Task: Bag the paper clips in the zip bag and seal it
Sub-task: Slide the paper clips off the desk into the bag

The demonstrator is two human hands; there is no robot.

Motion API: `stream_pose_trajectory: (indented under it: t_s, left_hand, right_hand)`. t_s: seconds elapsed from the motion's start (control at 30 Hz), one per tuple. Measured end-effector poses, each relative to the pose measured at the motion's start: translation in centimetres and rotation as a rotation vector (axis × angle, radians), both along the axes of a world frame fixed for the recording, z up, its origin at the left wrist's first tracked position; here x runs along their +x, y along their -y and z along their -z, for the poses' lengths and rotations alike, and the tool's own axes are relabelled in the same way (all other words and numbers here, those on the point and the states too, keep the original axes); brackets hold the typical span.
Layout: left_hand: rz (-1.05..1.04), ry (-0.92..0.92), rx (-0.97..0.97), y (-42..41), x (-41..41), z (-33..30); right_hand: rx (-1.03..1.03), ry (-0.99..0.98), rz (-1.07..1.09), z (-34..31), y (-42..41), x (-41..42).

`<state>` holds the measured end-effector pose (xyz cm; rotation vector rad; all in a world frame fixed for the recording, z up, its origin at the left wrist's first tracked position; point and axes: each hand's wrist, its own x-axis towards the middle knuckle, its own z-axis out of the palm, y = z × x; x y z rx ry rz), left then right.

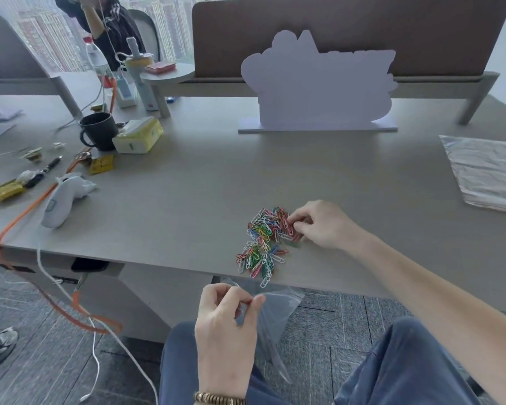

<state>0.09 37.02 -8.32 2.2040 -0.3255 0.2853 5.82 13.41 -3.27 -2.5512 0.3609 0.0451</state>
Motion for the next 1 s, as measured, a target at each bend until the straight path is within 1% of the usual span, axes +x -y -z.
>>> stream_pose_trajectory:
  t_s: [0.13,0.33,0.53,0.6,0.67,0.77,0.8,0.87,1.0]
  left_hand:
    - [-0.001,0.008,-0.010,0.0,0.0,0.1]
    - [0.000,0.024,-0.011,0.0,0.2,0.1]
    - [-0.007,0.036,-0.010,-0.3,0.4,0.2]
    - [-0.009,0.030,-0.010,-0.2,0.4,0.2]
    - [-0.011,0.021,-0.008,-0.2,0.4,0.1]
    - [-0.018,0.015,-0.008,-0.2,0.3,0.0]
    - [-0.019,0.012,-0.010,-0.2,0.3,0.0]
    - [-0.017,0.012,-0.012,-0.3,0.3,0.1]
    - [-0.019,0.027,-0.020,-0.5,0.5,0.0]
  right_hand:
    - [0.251,-0.001,0.034,0.1,-2.1,-2.2]
    - [0.495,-0.006,-0.009,0.1,-4.5,-4.5]
    - [0.672,-0.061,-0.053,-0.1,-5.3,-5.2]
    - [0.651,-0.031,-0.053,-0.7,-4.4,-4.9]
    - [0.587,0.050,0.021,-1.2,-2.7,-3.9]
    - [0.373,0.114,0.152,-1.2,-0.3,-1.7]
    - [0.308,0.100,0.163,-1.1,0.1,-1.0]
    - [0.250,0.035,0.148,-0.8,0.3,-0.3]
    - [0.278,-0.010,0.088,-0.7,-1.3,-0.9]
